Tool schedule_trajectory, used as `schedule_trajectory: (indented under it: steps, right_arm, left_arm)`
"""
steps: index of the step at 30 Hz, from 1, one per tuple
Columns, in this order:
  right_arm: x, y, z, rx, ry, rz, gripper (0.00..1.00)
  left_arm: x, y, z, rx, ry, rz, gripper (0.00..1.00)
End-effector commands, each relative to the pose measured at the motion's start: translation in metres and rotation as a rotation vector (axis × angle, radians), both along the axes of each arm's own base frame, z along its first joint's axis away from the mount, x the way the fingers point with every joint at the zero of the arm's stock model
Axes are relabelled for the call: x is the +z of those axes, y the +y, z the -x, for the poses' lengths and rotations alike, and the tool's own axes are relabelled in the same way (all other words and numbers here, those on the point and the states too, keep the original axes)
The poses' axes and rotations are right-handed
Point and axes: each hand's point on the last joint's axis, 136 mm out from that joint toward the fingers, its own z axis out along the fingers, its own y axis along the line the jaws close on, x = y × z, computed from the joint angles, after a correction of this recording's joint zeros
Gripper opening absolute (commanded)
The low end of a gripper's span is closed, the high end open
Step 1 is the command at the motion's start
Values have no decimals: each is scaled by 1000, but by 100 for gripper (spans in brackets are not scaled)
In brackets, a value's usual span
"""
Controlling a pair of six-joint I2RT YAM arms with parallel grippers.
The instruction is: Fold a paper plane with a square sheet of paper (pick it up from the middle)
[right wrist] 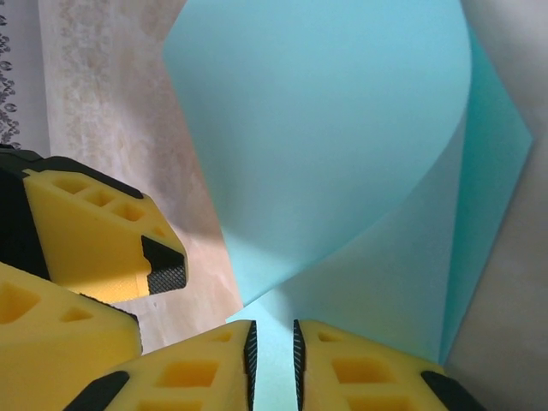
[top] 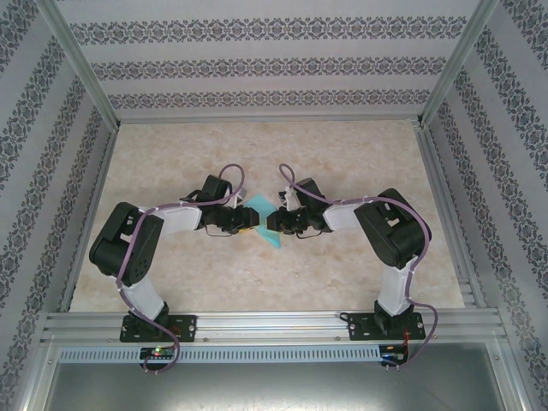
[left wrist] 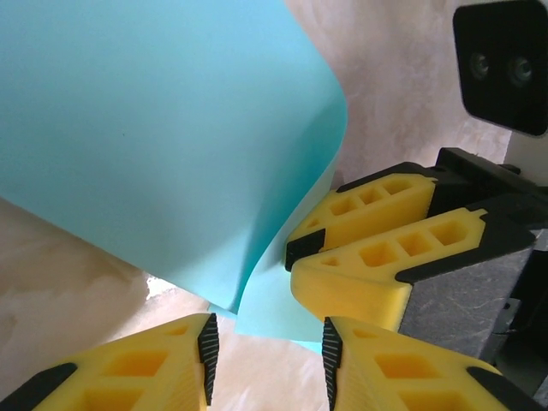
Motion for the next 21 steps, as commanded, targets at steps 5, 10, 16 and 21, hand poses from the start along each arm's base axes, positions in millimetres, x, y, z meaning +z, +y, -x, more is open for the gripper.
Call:
schedule_trajectory:
  steps: [5, 10, 16, 21]
  right_arm:
    - [-7, -5, 8, -6, 10, 44, 19]
    - [-8, -5, 5, -18, 4, 56, 17]
    - [-8, -5, 0, -43, -9, 69, 16]
    - [-9, -5, -5, -67, -18, 79, 14]
  left_arm:
    - [3, -1, -29, -12, -70, -80, 38]
    - [-12, 0, -37, -23, -58, -122, 35]
    - [-27, 2, -40, -27, -32, -156, 34]
    - [-37, 4, -36, -29, -12, -163, 35]
